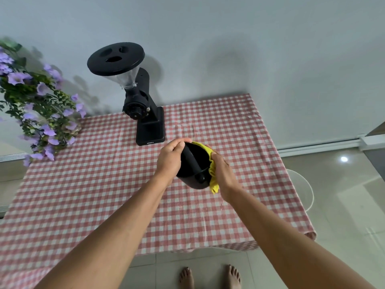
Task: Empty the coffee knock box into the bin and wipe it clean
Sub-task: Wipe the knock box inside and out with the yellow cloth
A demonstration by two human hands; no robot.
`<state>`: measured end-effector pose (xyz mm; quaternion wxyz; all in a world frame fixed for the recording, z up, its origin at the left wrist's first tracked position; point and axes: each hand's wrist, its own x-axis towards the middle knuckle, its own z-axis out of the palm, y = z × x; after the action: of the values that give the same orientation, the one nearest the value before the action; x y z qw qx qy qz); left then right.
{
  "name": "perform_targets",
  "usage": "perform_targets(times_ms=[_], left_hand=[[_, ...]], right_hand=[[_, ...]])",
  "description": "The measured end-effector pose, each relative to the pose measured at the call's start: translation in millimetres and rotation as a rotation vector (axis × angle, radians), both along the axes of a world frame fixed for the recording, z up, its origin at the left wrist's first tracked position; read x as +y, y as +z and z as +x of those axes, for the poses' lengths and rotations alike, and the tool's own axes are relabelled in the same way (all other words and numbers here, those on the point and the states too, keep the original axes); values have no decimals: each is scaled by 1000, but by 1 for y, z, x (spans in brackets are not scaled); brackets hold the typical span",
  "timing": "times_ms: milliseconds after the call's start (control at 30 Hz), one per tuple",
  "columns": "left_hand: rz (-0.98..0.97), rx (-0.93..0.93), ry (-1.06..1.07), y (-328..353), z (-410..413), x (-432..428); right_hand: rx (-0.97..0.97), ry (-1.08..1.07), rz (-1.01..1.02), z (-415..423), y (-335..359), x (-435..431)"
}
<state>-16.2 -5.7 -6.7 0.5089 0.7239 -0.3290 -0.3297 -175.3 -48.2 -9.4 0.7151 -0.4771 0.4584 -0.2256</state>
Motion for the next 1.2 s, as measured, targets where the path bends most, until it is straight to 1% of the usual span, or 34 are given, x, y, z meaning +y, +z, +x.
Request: perform_targets(times_ms=[67, 167, 200, 267, 367, 433, 500, 567, 667, 767, 900, 1033, 1067, 1133, 1200], left_hand=[[14, -30, -91, 4, 0, 2], [38, -16, -150, 6, 5, 0], [47, 9, -125, 5, 6, 1], [72, 79, 0, 5, 6, 3], [72, 292, 206, 5, 1, 7], [96, 451, 259, 3, -6, 10], [156, 577, 235, -1, -17, 20], [200, 653, 180, -10, -28, 32], [156, 748, 178, -22, -34, 37], [104, 739, 244, -22, -34, 35], [76, 640, 199, -12, -31, 30], [95, 597, 121, 9, -14, 25], [87, 582, 120, 12, -13, 23], [52, 570, 175, 16, -21, 19], [22, 619, 311, 17, -35, 15]], right_hand=[[100, 96, -2, -1, 1, -11], [79, 188, -17, 0, -3, -18], [73, 209, -40, 0, -5, -18], [83, 227, -96, 2, -9, -16], [123, 163, -123, 7, -13, -8], [143, 64, -103, 10, -16, -3], [121, -66, -56, 14, -17, 1], [93, -153, -32, 18, -18, 3], [42, -161, -45, 20, -17, 10], [32, -114, -120, 20, -15, 14], [2, -94, -228, 20, -4, 1], [39, 82, -420, 11, 0, -12], [28, 85, -432, 9, -1, -13], [-36, -11, -393, 13, -3, -6], [-35, -114, -334, 21, -6, 7]])
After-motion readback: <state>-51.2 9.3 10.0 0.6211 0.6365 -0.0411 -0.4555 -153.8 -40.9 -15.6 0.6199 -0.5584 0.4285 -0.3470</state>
